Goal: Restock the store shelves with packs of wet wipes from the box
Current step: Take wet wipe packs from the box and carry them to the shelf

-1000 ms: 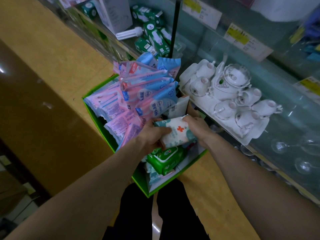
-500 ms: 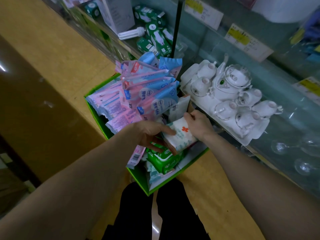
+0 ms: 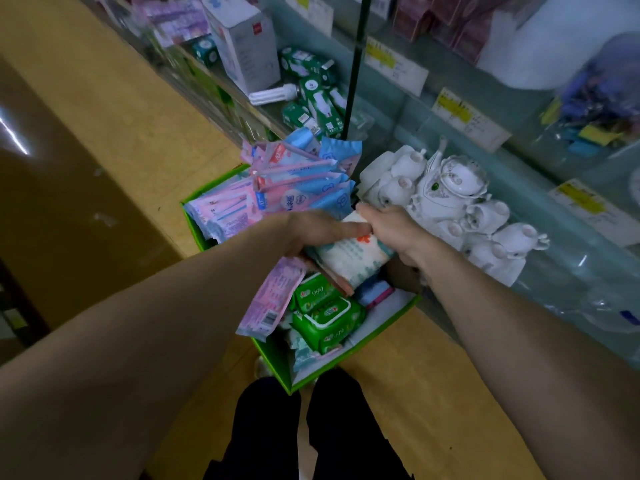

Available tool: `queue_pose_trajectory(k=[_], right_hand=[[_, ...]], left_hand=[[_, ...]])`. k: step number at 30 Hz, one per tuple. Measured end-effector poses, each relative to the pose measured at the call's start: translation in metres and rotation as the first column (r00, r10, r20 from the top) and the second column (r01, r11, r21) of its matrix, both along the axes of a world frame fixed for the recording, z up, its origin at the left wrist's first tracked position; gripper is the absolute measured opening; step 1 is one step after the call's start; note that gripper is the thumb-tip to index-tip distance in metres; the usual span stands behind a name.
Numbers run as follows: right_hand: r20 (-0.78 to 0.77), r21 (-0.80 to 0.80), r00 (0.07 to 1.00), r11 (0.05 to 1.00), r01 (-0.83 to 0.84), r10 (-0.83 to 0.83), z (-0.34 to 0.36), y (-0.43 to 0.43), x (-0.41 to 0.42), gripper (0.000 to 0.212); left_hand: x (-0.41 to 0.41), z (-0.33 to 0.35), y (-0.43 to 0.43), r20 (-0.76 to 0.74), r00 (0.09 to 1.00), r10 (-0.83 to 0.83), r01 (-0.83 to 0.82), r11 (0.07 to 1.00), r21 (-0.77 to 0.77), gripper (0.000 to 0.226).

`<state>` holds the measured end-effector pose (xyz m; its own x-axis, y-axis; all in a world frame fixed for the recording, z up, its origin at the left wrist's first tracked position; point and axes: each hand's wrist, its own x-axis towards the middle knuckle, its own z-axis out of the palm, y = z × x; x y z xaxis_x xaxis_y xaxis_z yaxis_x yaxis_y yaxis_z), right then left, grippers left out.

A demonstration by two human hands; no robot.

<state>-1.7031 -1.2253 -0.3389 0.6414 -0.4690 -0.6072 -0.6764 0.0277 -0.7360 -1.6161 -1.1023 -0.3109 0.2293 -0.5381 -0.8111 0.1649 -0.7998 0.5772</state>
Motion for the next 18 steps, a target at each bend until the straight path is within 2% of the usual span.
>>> queue_pose_trajectory(k=[3, 5, 8, 11, 14, 18], right_hand=[[0.004, -0.011, 0.998, 0.998, 0.061, -0.061, 0.023, -0.003, 0.012, 0.027], [0.029, -0.001, 0.993, 0.993, 0.114, -0.114, 0.036, -0.003, 0.019, 0.025], [0.086, 0.217, 0.976, 0.96, 0.176, -0.199, 0.062, 0.004, 0.028, 0.025], [0.127, 0.364, 0.986, 0.93, 0.058, -0.111, 0.09, 0.02, 0.039, 0.028], [0.19, 0.336, 0.981, 0.937, -0.095, 0.031, 0.115, 0.043, 0.055, 0.03], [0.275, 0.175, 0.955, 0.97, -0.168, 0.115, 0.147, 0.074, 0.079, 0.041]], left_hand=[[0.008, 0.022, -0.003, 0.045, 0.998, 0.039, -0.036, 0.998, -0.054, 0.05], [0.014, 0.035, -0.001, 0.074, 0.99, 0.12, -0.115, 0.991, -0.068, 0.049], [0.026, 0.053, 0.007, 0.126, 0.931, 0.341, -0.337, 0.94, -0.051, 0.048], [0.039, 0.076, 0.016, 0.167, 0.82, 0.547, -0.539, 0.837, -0.093, 0.039], [0.048, 0.103, 0.029, 0.2, 0.749, 0.631, -0.618, 0.775, -0.132, 0.043], [0.054, 0.138, 0.05, 0.249, 0.686, 0.684, -0.655, 0.729, -0.199, 0.041]])
